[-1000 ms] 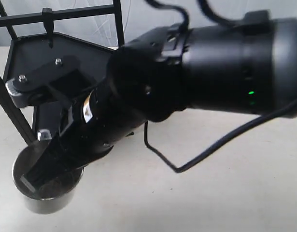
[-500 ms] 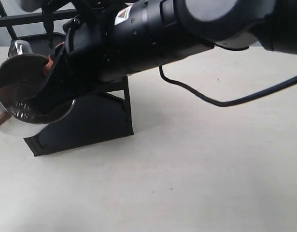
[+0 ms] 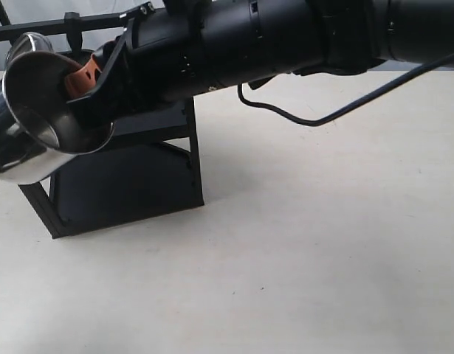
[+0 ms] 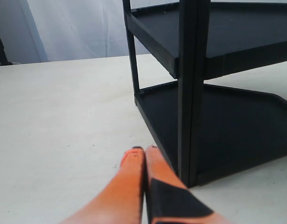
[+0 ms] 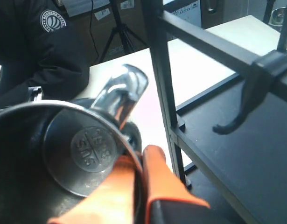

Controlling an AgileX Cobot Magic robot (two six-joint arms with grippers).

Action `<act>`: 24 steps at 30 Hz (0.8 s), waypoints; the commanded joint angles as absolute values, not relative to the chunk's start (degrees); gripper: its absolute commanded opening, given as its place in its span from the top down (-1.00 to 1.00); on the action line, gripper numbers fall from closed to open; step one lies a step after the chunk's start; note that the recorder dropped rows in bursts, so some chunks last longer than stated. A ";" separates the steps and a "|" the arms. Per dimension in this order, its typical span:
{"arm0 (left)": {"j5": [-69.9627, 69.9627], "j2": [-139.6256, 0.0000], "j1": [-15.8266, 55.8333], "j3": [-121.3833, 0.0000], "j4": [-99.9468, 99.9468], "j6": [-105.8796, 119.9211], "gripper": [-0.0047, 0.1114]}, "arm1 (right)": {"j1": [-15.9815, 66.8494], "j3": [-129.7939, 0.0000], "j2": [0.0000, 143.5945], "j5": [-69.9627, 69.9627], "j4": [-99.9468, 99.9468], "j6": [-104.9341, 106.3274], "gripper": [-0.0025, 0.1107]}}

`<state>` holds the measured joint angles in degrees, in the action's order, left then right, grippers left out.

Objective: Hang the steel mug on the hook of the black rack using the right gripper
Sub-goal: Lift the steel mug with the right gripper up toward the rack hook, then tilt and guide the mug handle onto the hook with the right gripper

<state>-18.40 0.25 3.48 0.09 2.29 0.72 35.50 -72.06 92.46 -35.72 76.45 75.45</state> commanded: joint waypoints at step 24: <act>-17.93 0.00 3.61 0.00 2.24 0.50 0.92 | 24.98 -72.33 102.69 -50.98 91.72 89.33 0.97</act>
